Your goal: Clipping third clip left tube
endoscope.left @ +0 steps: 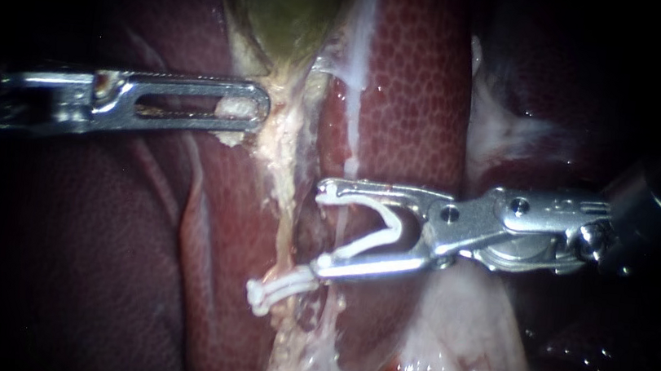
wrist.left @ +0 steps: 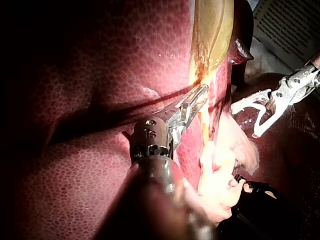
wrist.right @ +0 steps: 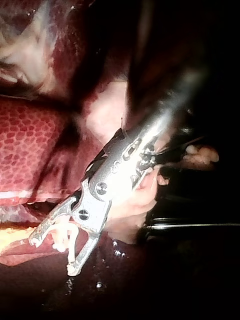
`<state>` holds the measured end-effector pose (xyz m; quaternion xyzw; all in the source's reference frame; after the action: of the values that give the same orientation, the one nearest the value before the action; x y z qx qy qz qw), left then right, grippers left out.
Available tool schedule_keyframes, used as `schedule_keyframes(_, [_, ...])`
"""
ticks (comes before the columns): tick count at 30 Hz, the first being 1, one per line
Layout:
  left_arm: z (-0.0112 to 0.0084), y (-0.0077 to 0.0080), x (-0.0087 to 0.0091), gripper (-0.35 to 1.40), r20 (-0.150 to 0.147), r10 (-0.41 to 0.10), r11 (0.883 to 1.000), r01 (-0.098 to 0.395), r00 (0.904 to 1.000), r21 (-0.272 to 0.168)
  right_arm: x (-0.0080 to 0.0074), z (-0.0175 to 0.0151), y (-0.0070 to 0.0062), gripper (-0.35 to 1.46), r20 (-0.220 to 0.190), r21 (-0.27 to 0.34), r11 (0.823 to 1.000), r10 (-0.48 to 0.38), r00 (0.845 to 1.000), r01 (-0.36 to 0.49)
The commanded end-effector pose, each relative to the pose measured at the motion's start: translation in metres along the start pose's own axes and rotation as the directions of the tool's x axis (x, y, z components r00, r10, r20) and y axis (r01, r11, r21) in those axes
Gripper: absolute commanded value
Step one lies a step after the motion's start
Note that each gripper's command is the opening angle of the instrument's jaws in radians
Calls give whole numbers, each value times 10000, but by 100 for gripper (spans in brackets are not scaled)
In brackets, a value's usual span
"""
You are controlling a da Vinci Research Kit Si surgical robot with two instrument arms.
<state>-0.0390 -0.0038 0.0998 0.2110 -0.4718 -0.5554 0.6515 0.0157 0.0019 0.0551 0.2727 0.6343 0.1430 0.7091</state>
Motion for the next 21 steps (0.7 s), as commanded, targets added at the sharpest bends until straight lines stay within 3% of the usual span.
schedule_keyframes(1, [0, 0, 0, -16, 0, 0, 10000, 0, 10000, 0, 0, 0, 0, 60, 1, 1, 10000, -1, 10000, 1])
schedule_keyframes(10, [-4, 1, -3, -16, -26, -12, 10000, 12, 10000, 30, -1, 0, 0, 60, 3, -1, 10000, -5, 10000, 5])
schedule_keyframes(17, [-31, 3, -33, -16, -38, -158, 9998, 158, 9999, -77, -2, 0, 0, 60, 3, -1, 10000, -8, 10000, 8])
schedule_keyframes(21, [-52, 3, -52, -16, 209, -332, 9994, 334, 9992, -119, -1, 0, 0, 60, 2, -2, 10000, -8, 10000, 8])
